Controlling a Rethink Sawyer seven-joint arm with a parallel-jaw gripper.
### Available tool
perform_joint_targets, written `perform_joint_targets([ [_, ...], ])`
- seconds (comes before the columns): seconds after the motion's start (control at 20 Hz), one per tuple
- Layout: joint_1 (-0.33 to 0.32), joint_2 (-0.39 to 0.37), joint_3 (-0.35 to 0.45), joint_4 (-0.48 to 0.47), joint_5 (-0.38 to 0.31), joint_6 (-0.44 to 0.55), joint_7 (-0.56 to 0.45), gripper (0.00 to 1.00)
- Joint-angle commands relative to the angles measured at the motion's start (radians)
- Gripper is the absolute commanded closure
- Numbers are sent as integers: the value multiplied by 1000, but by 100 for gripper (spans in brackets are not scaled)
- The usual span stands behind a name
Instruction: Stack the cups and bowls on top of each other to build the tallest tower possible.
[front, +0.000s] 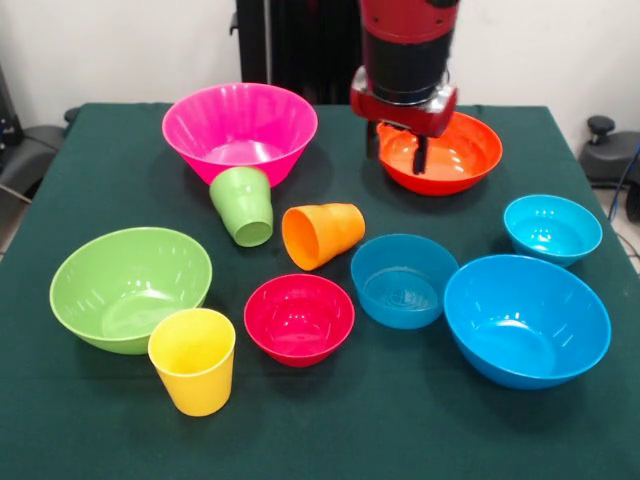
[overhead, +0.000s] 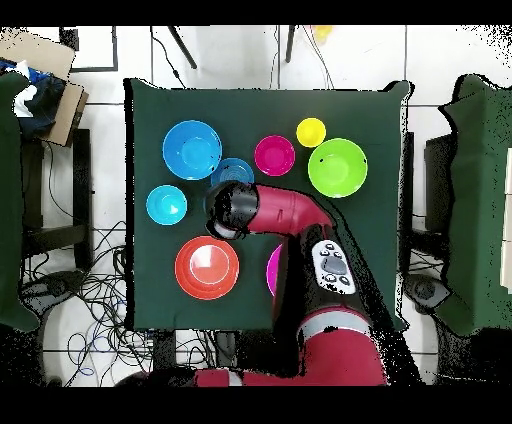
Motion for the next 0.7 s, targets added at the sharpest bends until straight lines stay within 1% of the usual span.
perform_joint_targets([
  [0.05,-55,72,11,-64,-102,84,-83,0],
  [0.25,-82,94,10,-86,-139,70,-105,0],
  [0.4,-95,102,15,-99,-155,69,-105,0],
  [0.55,-87,106,18,-97,-163,54,-78,0],
  [0.7,-69,129,-1,-129,-182,39,-50,0],
])
